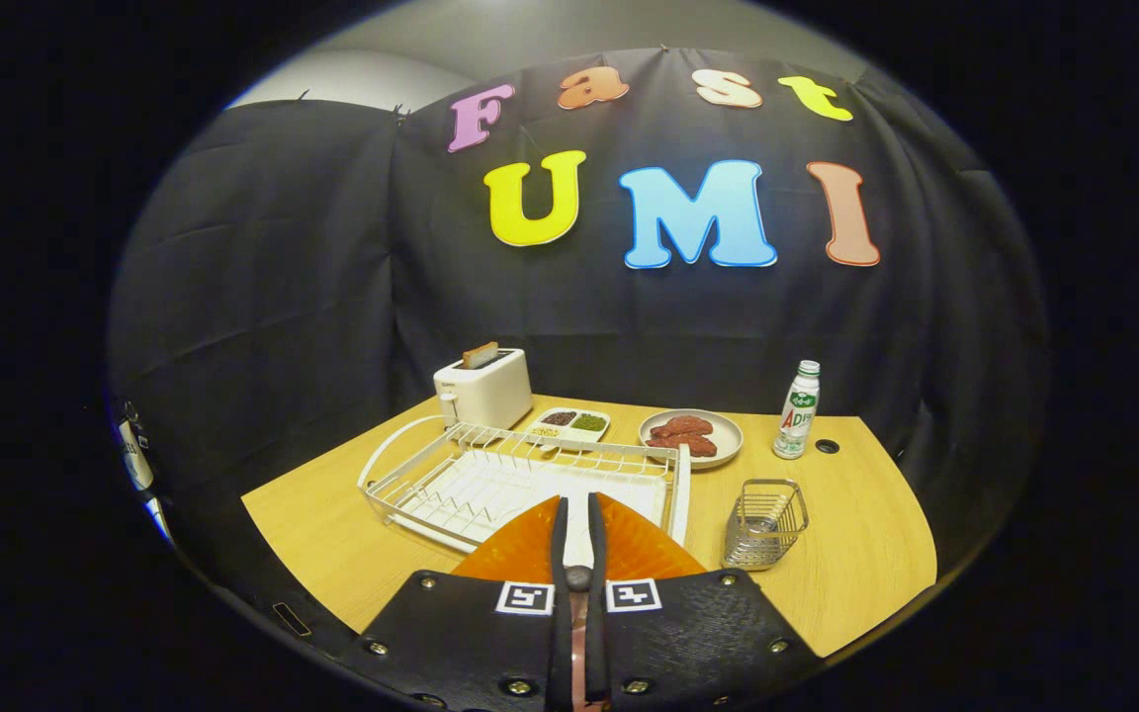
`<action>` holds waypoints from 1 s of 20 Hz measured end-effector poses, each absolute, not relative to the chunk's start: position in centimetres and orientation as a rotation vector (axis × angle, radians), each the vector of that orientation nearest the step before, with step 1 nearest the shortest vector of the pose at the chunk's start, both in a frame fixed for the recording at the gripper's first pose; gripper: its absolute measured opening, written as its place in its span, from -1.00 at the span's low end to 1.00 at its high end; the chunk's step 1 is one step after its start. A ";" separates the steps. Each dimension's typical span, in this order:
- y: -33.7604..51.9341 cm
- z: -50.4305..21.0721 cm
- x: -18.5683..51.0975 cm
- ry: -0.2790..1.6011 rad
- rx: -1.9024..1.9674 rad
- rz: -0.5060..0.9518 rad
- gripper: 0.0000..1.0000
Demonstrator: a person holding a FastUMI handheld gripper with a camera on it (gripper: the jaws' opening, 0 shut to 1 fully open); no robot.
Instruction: Take the plate from the dish rack, then take the spoon from the basket and place it into the plate.
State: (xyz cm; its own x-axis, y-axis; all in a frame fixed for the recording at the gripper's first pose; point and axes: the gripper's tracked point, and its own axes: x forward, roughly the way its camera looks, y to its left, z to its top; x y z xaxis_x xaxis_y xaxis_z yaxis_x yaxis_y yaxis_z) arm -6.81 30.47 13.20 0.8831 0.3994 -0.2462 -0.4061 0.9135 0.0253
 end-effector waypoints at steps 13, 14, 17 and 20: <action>35.6 7.9 -7.0 0.313 0.059 0.504 -0.90; 35.6 7.4 -7.2 0.319 0.057 0.505 -0.90; 35.0 7.0 -7.6 0.303 0.041 0.500 -0.89; 34.3 6.6 -7.9 0.298 0.036 0.499 -0.90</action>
State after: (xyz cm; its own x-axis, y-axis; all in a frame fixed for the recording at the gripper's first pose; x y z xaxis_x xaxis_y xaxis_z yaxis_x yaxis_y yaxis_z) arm -7.85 34.32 6.64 0.8358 0.4764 -0.2730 -0.4658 0.8784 0.1067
